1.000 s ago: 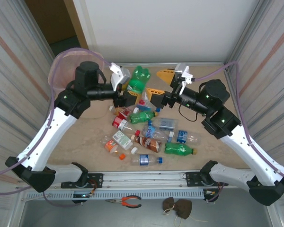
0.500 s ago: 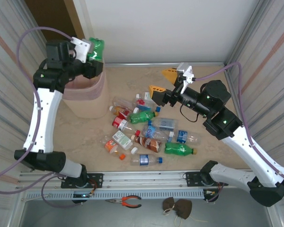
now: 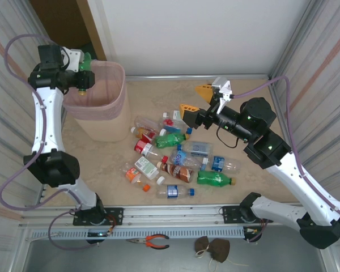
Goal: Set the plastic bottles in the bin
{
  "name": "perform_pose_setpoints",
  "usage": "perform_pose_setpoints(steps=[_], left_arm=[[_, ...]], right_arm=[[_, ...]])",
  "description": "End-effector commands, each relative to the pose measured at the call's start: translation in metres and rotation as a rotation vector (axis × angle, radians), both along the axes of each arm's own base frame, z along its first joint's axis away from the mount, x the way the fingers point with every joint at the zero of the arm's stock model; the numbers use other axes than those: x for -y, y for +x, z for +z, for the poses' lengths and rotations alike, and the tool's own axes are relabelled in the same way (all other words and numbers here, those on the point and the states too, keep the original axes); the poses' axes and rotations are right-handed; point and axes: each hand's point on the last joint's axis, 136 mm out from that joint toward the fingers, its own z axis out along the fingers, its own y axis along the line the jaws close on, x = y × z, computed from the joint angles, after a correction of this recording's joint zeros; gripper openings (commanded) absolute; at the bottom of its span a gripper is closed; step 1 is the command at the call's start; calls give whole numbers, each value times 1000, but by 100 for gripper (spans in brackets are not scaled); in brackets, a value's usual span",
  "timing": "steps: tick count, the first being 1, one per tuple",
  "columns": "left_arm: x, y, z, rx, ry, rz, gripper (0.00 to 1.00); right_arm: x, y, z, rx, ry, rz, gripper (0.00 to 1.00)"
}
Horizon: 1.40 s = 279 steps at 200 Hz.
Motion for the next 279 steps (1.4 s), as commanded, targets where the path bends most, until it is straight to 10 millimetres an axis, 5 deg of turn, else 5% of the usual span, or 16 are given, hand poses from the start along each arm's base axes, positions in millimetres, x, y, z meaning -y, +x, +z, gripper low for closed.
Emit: perform_pose_setpoints(steps=[1, 65, 125, 170, 228, 279], left_arm=[[-10, 0, -14, -45, 51, 32, 51], [-25, -4, -92, -213, 100, 89, 52], [-29, -10, -148, -375, 106, 95, 53], [-23, -10, -154, -397, 97, 80, 60], [-15, -11, -144, -367, 73, 64, 67], [-10, -12, -131, -333, 55, 53, 72]], right_arm=[[4, 1, 1, 24, -1, -23, 85], [2, 3, 1, 27, 0, -20, 85], [-4, 20, -20, -33, -31, -49, 86], [0, 36, -39, -109, -59, -114, 86], [16, 83, -99, -337, -165, -280, 85], [23, 97, -139, -445, -253, -315, 84]])
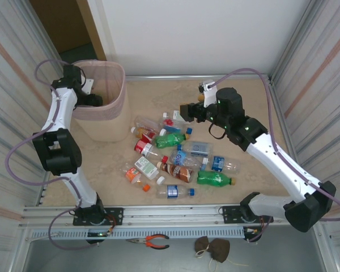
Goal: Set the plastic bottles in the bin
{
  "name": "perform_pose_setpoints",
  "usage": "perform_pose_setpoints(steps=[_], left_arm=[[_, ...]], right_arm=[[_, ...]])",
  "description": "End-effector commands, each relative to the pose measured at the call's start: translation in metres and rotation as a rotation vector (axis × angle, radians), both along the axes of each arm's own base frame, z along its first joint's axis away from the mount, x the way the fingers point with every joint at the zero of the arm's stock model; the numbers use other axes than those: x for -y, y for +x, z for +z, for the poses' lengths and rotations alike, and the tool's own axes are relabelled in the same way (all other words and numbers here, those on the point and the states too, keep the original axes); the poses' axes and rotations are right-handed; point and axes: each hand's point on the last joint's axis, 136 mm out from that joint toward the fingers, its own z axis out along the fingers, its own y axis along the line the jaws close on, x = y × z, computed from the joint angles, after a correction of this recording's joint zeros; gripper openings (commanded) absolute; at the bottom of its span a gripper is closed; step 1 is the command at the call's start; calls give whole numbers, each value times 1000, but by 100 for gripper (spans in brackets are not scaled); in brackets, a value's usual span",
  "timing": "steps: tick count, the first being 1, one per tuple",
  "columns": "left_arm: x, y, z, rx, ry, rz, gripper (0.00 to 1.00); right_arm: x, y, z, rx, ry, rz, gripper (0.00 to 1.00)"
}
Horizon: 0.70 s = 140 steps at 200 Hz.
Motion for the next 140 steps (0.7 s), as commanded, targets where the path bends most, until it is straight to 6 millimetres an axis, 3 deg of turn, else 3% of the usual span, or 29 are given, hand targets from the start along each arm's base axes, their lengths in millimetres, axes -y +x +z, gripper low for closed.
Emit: perform_pose_setpoints(steps=[1, 45, 76, 140], left_arm=[[9, -6, 22, 48, -21, -24, 72], [18, -7, 36, 91, -67, -40, 74], [23, -7, 49, 132, -93, -47, 74], [46, -9, 101, 272, -208, -92, 74]], right_arm=[[8, 2, 2, -30, -9, -34, 84], [30, -2, -26, -150, -37, -136, 84], [52, -14, -47, -270, -22, -232, 83], [118, -50, -93, -581, 117, -684, 85]])
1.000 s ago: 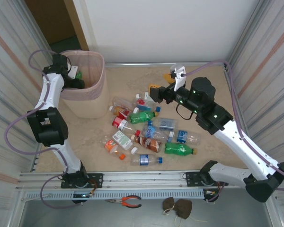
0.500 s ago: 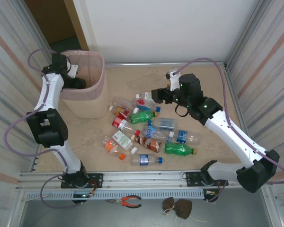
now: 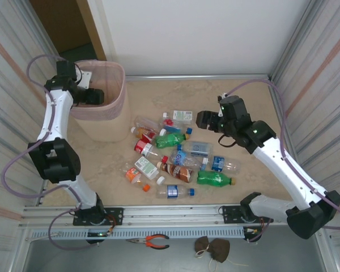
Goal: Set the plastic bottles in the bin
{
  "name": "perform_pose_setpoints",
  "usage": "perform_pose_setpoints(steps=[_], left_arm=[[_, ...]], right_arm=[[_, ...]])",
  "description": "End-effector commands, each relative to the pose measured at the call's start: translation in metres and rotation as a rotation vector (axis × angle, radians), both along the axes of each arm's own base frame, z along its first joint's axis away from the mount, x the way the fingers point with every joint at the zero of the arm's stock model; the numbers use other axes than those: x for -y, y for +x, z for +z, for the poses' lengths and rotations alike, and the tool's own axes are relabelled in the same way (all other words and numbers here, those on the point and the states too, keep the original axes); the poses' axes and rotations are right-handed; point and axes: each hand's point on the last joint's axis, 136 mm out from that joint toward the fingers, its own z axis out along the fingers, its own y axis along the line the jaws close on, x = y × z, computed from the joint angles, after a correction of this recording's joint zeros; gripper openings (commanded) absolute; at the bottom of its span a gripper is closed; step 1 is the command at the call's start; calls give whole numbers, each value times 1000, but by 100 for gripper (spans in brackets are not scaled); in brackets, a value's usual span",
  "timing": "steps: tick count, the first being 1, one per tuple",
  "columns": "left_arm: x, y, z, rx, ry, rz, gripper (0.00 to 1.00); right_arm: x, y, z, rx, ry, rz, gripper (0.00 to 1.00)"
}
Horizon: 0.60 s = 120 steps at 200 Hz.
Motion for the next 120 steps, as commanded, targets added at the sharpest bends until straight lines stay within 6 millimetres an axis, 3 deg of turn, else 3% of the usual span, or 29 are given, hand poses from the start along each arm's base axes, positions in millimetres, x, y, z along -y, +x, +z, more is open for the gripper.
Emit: perform_pose_setpoints(steps=[1, 56, 71, 120], left_arm=[[18, -6, 46, 119, -77, -35, 74], [46, -23, 97, 258, -212, -102, 74], [51, -30, 112, 298, -243, -119, 75], [85, -63, 156, 419, -384, -261, 77]], right_arm=[[41, -22, -27, -155, 57, -300, 85], [82, -65, -78, -383, 275, -749, 86], [87, -77, -98, -472, 322, -856, 86], [98, -99, -130, -591, 429, -1065, 87]])
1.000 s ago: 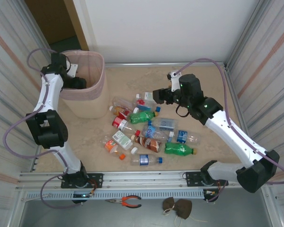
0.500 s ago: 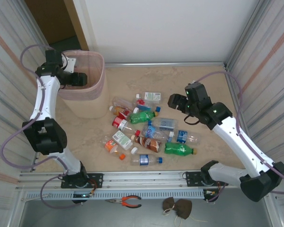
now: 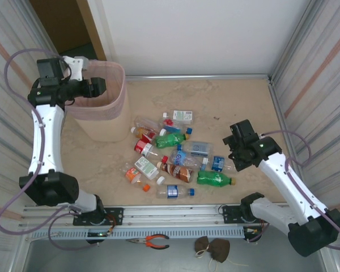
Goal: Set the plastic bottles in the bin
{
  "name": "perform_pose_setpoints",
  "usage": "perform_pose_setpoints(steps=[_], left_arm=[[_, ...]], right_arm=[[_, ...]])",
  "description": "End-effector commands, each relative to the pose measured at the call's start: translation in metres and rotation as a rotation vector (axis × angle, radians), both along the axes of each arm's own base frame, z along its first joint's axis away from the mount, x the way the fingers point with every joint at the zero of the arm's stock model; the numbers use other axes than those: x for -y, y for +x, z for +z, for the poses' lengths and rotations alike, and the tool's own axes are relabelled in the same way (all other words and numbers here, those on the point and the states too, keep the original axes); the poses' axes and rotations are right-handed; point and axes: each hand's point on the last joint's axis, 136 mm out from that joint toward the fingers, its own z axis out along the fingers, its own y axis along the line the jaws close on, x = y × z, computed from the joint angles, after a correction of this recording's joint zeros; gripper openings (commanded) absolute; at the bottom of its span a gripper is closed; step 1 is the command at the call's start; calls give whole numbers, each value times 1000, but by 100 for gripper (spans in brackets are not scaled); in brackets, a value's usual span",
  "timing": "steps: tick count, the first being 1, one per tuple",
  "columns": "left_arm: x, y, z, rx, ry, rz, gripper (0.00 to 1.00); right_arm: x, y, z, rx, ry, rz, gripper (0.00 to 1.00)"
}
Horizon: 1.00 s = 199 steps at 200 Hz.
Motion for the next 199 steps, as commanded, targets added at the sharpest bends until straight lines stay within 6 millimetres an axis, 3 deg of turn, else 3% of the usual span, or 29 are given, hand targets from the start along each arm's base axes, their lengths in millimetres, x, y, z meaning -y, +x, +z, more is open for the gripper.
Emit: perform_pose_setpoints(steps=[1, 44, 80, 199], left_arm=[[24, -20, 30, 81, -102, -104, 77], [41, -47, 54, 145, -164, -183, 78], [45, -60, 59, 156, -166, -201, 79], [48, -73, 61, 158, -185, -202, 80]], right_arm=[[6, -17, -14, -84, 75, -184, 87], [9, -19, -37, -127, 184, -316, 87], [8, -17, -57, -153, 259, -377, 87], [10, 4, -108, -267, 301, -365, 84]])
